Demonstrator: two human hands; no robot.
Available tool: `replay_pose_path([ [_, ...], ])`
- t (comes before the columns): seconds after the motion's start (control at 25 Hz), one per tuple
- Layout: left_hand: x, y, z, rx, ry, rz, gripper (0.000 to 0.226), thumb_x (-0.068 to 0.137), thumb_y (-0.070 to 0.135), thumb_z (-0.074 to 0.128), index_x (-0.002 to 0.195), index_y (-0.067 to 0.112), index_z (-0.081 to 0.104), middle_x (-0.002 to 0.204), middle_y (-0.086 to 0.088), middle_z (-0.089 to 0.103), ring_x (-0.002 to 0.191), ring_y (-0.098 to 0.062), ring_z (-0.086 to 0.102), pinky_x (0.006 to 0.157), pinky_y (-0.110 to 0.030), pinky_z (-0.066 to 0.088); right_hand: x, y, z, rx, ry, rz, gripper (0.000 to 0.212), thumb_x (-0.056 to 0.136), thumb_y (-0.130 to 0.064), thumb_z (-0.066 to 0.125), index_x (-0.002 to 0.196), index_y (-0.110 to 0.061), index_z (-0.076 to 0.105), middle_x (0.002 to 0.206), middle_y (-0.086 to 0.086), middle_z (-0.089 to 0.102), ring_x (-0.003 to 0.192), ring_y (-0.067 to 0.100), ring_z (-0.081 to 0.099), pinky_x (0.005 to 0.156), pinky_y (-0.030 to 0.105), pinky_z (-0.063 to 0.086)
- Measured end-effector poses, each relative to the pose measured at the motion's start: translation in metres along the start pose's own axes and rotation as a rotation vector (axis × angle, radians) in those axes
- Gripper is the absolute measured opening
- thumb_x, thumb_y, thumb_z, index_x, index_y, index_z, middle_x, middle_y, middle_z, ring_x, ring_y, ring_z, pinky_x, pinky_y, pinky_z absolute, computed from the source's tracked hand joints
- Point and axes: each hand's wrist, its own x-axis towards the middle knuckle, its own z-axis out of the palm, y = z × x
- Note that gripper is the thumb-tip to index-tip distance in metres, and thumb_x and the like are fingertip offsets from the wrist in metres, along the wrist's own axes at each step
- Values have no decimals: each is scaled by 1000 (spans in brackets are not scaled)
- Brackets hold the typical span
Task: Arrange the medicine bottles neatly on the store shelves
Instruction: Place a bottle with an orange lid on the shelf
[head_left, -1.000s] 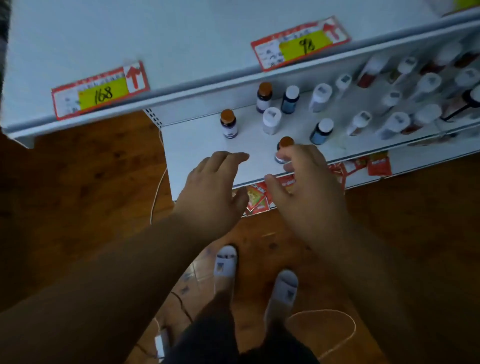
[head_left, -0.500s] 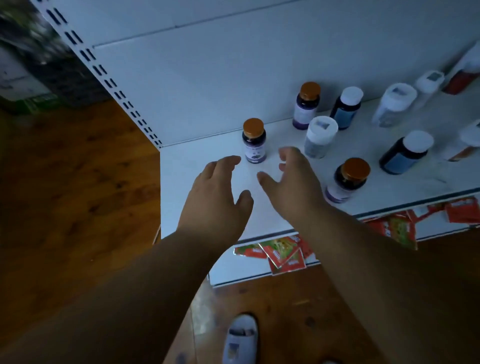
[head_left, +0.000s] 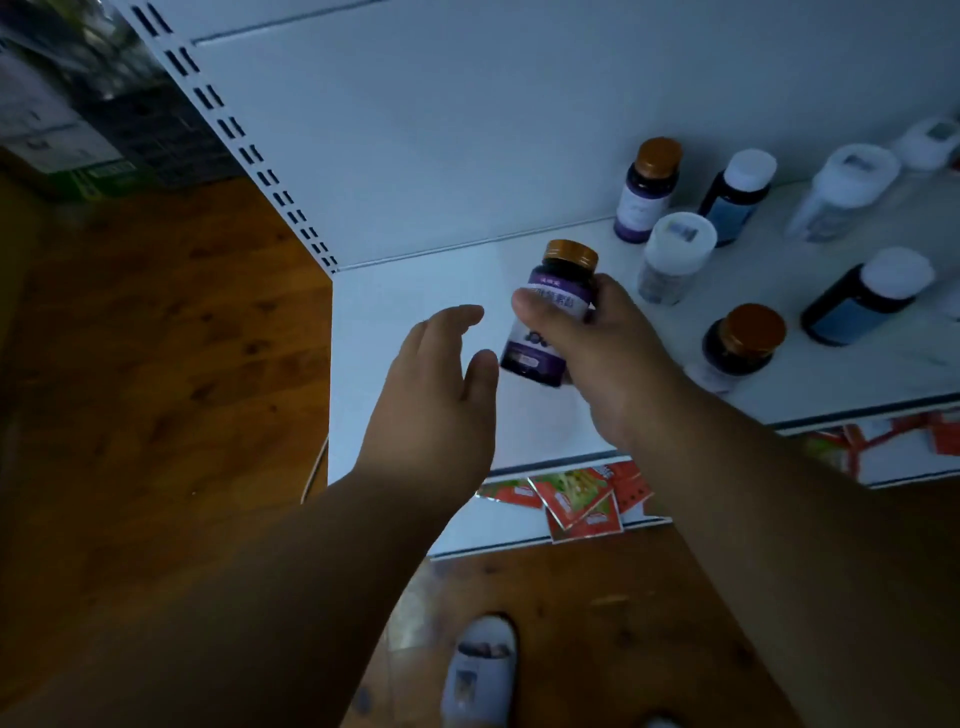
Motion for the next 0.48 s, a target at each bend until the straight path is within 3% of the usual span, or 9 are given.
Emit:
replay_pose_path([
  [0.08,-39,29,-20,-122,2,-95,38,101,42,36,139,35,42,140,14,47,117,3,43,86,-8,33,-51,-24,-15,186,-52,139,47,80,-64,65,113,-30,59,107,0,70,91,17,72,84,41,59],
  [0.2,-107,88,-63,-262,-44,-190,45,96,53,30,136,38,45,128,18,50,103,9,46,75,-4,32,-133,-71,-42,438,-51,326,47,91,-66,47,108,-25,64,87,0,73,73,13,73,75,36,57],
  [0.36,-185,162,-124,-356,-153,-195,60,84,62,25,134,38,49,123,19,54,110,6,50,71,-4,38,-239,-130,-70,334,-111,346,54,88,-69,49,115,-25,63,97,2,75,88,17,74,89,43,56],
  [0.48,-222,214,-165,-361,-230,-97,61,84,62,25,134,37,49,122,20,54,106,12,49,66,4,38,-300,-182,-97,283,-108,302,68,74,-72,57,121,-23,60,108,7,72,98,24,72,91,49,56],
])
